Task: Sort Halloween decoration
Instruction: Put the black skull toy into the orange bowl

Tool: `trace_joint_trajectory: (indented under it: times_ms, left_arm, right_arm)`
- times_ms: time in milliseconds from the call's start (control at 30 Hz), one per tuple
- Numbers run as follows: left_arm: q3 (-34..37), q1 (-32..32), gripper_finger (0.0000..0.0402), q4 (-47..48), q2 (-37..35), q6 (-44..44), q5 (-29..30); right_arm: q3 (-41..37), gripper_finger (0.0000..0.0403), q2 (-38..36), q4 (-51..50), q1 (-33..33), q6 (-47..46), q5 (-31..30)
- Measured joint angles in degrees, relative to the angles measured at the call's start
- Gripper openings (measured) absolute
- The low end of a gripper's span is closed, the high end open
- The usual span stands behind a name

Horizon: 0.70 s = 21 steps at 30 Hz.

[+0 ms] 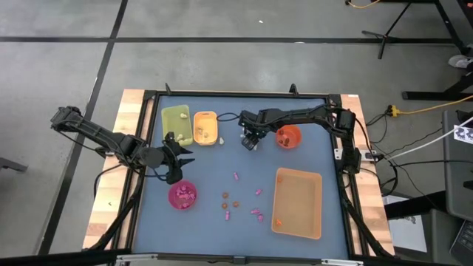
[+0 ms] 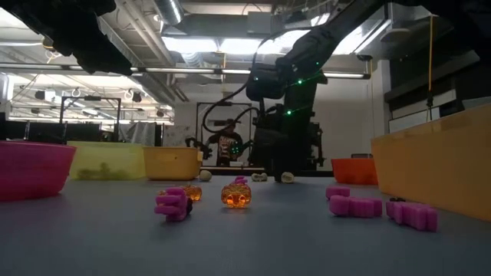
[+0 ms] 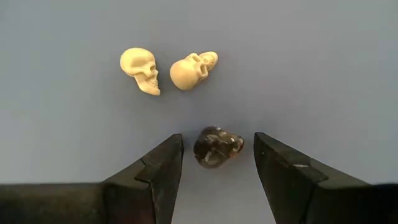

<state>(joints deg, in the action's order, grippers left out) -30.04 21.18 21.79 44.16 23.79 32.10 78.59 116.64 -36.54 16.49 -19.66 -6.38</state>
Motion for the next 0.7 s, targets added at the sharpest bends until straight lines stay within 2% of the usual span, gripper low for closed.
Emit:
trace_joint_trajectory:
  times_ms: [700]
  left_arm:
    - [0.0,-0.01,0.0125,0.0,0.0,0.0,0.0]
  right_arm:
    - [-0.02,0.0198,0.0,0.63,0.0,-0.95,-0.03]
